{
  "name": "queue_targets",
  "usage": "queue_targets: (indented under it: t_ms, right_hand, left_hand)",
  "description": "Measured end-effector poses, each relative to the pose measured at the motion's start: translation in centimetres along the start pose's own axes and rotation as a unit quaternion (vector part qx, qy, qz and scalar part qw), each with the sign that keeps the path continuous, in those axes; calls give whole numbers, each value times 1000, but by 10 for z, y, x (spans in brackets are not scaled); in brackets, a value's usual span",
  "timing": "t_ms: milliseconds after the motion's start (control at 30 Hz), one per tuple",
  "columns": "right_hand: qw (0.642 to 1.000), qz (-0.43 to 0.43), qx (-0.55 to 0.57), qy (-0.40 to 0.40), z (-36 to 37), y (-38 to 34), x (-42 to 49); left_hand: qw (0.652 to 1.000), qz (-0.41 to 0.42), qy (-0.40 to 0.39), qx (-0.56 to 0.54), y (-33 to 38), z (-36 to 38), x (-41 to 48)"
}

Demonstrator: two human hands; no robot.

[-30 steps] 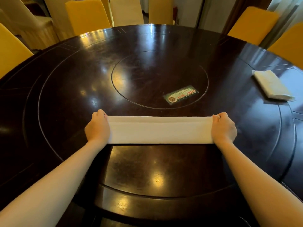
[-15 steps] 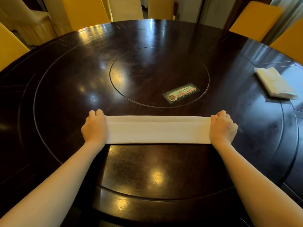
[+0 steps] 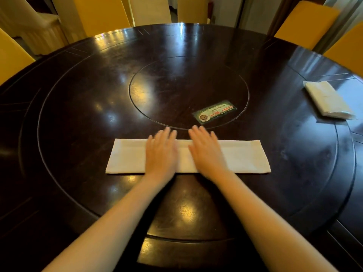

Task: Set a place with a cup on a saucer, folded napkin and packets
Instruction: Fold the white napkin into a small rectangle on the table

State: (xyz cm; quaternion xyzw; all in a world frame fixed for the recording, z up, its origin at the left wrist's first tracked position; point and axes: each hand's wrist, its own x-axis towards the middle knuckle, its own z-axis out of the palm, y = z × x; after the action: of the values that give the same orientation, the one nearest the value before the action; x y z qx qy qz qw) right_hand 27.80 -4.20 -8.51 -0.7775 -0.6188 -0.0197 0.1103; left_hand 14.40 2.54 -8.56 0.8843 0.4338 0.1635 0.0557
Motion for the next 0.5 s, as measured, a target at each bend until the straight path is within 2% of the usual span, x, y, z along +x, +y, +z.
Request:
queue_targets:
  t_ms: [67, 133, 267, 500]
  right_hand:
    - [998, -25, -13, -52, 15, -15, -2]
    - [998, -18, -19, -63, 23, -16, -6]
    - [997, -9, 13, -76, 24, -10, -4]
    - [996, -16, -4, -84, 25, 2, -7]
  left_hand:
    - [997, 20, -67, 19, 10, 17, -3]
    - [993, 5, -108, 44, 6, 27, -3]
    - [992, 3, -117, 51, -1, 29, -2]
    - [992, -29, -118, 43, -21, 22, -6]
